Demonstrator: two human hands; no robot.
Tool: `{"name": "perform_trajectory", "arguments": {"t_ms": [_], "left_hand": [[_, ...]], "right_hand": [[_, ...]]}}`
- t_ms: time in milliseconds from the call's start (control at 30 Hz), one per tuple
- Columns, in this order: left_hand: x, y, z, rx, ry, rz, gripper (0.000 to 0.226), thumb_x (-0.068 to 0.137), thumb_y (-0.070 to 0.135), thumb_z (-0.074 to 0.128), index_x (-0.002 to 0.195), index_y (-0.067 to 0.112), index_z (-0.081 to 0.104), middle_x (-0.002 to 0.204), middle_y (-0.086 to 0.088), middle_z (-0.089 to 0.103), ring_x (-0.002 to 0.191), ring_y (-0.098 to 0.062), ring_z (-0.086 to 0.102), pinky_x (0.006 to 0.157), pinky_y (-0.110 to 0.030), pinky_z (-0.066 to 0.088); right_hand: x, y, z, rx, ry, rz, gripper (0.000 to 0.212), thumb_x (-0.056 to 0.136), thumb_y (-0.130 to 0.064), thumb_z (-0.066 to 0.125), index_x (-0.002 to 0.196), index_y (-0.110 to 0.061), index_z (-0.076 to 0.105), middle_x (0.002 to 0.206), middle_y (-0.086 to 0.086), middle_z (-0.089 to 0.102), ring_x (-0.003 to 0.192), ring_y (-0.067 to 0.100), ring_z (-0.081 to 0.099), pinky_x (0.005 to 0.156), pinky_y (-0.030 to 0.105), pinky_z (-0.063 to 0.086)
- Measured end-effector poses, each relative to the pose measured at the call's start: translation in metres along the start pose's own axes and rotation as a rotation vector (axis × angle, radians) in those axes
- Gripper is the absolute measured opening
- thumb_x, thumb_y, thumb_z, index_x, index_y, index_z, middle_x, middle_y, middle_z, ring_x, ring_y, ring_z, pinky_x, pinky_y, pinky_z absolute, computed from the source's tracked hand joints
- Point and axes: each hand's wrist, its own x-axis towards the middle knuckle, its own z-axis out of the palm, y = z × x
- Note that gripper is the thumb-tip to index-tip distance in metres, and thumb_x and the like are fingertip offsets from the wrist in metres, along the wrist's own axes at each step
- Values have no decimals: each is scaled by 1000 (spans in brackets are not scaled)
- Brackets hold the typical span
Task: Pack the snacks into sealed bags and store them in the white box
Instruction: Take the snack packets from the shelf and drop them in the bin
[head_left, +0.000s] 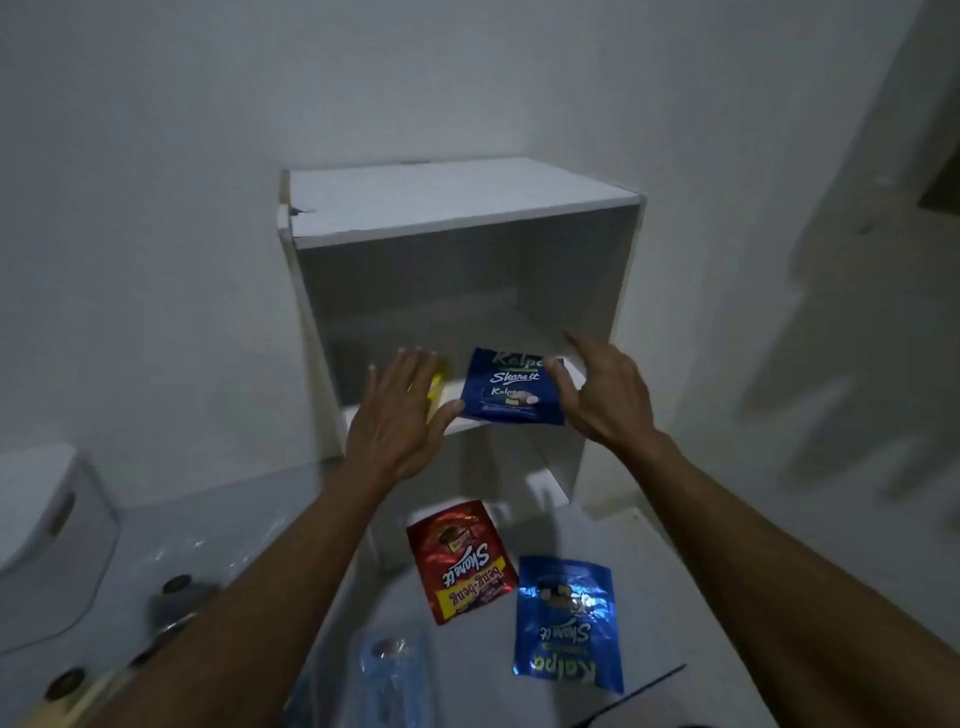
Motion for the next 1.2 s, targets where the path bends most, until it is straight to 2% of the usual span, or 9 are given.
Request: {"name": "perform_trajectory", "arguments": {"t_ms": [100, 233, 367, 500, 633, 767, 900, 1067, 1200], "left_hand": [[-3, -15, 21, 96, -55, -33, 67, 95, 60, 39, 143, 14, 42, 150, -10, 43, 142, -31, 32, 114, -60, 21], [-6, -30, 37, 163, -166, -70, 71, 91, 70, 32, 139, 19, 45, 148, -7, 43, 142, -32, 31, 112, -63, 20], [-10, -35, 46, 94, -216, -118, 71, 88, 64, 51, 144, 21, 44, 154, -5, 38, 145, -30, 25, 113, -60, 20], [-15, -43, 54, 113, -106, -66, 66, 84, 55, 65, 138, 21, 53, 145, -6, 50, 137, -31, 40, 107, -51, 32], [-18, -47, 61, 120, -4, -58, 58, 79, 40, 76, 131, 19, 60, 136, -7, 59, 128, -31, 49, 99, -47, 39], [-20, -47, 69, 184, 120, -4, 49, 81, 36, 75, 125, 16, 65, 128, -7, 65, 120, -32, 55, 93, -46, 43], [-23, -46, 76, 242, 213, 38, 41, 88, 37, 65, 123, 15, 66, 126, -6, 66, 116, -32, 58, 90, -45, 42], [-27, -36, 69, 111, 388, 13, 40, 93, 37, 65, 122, 9, 65, 121, -8, 68, 112, -31, 61, 88, -45, 47], [-21, -10, 50, -15, 451, -69, 44, 97, 42, 56, 122, 6, 63, 116, -14, 68, 105, -33, 62, 85, -43, 46]], "right_hand": [[0, 9, 29, -2, -85, -6, 56, 93, -50, 56, 138, -16, 52, 122, 11, 67, 104, 30, 65, 90, 46, 53], [0, 22, 64, -26, -226, -40, 57, 89, -53, 61, 135, -20, 55, 128, 6, 66, 112, 26, 63, 96, 48, 49], [-5, 33, 88, -50, -296, -101, 54, 87, -49, 67, 133, -22, 57, 131, 5, 63, 121, 24, 57, 101, 44, 44], [-7, 41, 101, -61, -276, -127, 50, 88, -42, 68, 132, -22, 59, 131, 6, 64, 121, 25, 58, 100, 43, 46], [-10, 44, 110, -86, -194, -144, 38, 87, -31, 72, 122, -19, 66, 119, 10, 70, 109, 29, 66, 93, 42, 52], [-12, 44, 117, -111, -130, -149, 29, 91, -33, 66, 115, -18, 70, 111, 9, 73, 102, 27, 68, 87, 39, 52], [-20, 49, 117, -26, -36, -126, 23, 92, -29, 66, 111, -17, 72, 106, 8, 75, 93, 29, 70, 76, 35, 53], [-32, 43, 101, 92, 178, -89, 20, 90, -22, 70, 107, -12, 75, 100, 10, 76, 86, 27, 72, 70, 32, 56], [-39, 38, 73, 226, 298, -6, 21, 92, -22, 68, 108, -11, 76, 99, 8, 76, 86, 20, 72, 73, 29, 56]]}}
